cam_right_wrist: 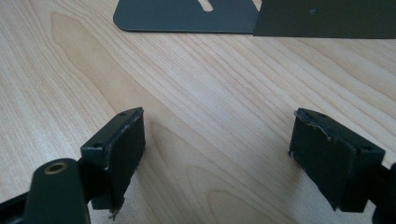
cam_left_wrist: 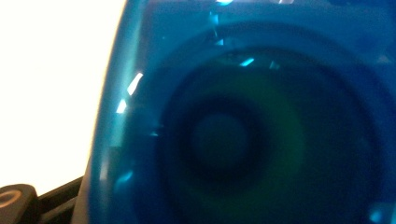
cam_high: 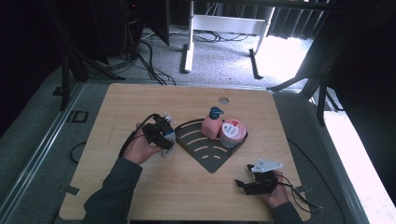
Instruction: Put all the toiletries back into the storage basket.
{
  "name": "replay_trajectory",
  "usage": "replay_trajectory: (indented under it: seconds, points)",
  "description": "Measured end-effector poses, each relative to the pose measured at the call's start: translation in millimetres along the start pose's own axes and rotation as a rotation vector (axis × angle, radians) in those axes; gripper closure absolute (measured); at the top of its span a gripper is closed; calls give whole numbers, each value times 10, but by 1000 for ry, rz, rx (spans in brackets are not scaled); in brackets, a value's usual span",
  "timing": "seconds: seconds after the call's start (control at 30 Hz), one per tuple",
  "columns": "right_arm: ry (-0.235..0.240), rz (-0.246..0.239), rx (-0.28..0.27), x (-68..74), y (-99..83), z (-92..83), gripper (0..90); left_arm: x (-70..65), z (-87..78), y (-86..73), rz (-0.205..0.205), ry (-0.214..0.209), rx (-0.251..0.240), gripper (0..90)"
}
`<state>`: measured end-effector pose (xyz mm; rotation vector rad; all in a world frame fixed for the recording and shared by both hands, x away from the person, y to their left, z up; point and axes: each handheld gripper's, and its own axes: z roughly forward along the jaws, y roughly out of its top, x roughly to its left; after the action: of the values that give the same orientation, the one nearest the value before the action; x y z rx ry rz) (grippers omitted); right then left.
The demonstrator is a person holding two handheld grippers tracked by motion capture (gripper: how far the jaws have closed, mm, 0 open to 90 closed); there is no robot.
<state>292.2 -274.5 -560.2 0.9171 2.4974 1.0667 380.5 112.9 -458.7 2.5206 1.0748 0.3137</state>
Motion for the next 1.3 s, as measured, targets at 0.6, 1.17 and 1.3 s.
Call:
replay_trajectory:
  seconds: [0.6, 1.17, 1.3]
  points:
    - [0, 0, 0, 0, 0, 0, 179, 39, 72, -36, -3, -40, 20, 414]
    - [1, -1, 0, -1, 0, 1, 179, 38, 71, -40, -9, -51, 30, 544]
    - [1, -1, 0, -1, 0, 0, 178, 36, 71, -40, -16, -51, 28, 548]
